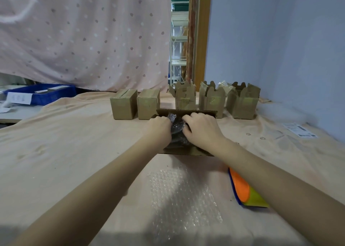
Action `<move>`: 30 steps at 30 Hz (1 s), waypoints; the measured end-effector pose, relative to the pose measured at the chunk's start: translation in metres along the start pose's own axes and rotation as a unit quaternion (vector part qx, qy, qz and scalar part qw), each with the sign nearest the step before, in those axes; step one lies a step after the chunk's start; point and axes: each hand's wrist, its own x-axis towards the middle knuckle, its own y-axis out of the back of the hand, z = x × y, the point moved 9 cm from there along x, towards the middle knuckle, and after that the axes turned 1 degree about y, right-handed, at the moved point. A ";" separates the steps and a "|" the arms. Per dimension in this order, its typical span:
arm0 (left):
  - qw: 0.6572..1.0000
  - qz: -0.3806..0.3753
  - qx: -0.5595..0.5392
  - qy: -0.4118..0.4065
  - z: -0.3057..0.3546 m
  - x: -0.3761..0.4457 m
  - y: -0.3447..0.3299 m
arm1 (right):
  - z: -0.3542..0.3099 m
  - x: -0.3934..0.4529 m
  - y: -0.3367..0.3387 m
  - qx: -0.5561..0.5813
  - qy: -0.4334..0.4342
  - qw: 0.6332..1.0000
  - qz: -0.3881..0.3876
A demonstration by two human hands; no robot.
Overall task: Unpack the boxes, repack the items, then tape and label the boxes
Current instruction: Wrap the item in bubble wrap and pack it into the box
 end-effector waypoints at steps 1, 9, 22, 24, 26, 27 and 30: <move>1.000 -0.002 -0.003 -0.001 0.000 0.001 0.000 | 0.004 0.000 -0.005 0.036 -0.023 0.999 -0.022; 0.996 -0.065 -0.062 0.026 -0.007 0.013 -0.015 | 0.020 -0.008 -0.059 0.281 -0.194 0.916 -0.208; 0.987 -0.121 -0.078 0.073 -0.020 0.018 -0.033 | 0.017 -0.019 -0.084 0.338 -0.240 0.817 -0.400; 0.981 -0.145 -0.091 0.088 -0.023 0.016 -0.038 | 0.018 -0.024 -0.080 0.311 -0.225 0.808 -0.447; 0.980 -0.144 -0.106 0.090 -0.023 0.017 -0.040 | 0.018 -0.026 -0.077 0.296 -0.211 0.804 -0.471; 0.983 -0.128 -0.100 0.083 -0.022 0.017 -0.039 | 0.018 -0.026 -0.077 0.290 -0.202 0.807 -0.473; 0.991 -0.083 -0.083 0.060 -0.019 0.017 -0.042 | 0.014 -0.025 -0.079 0.267 -0.178 0.836 -0.446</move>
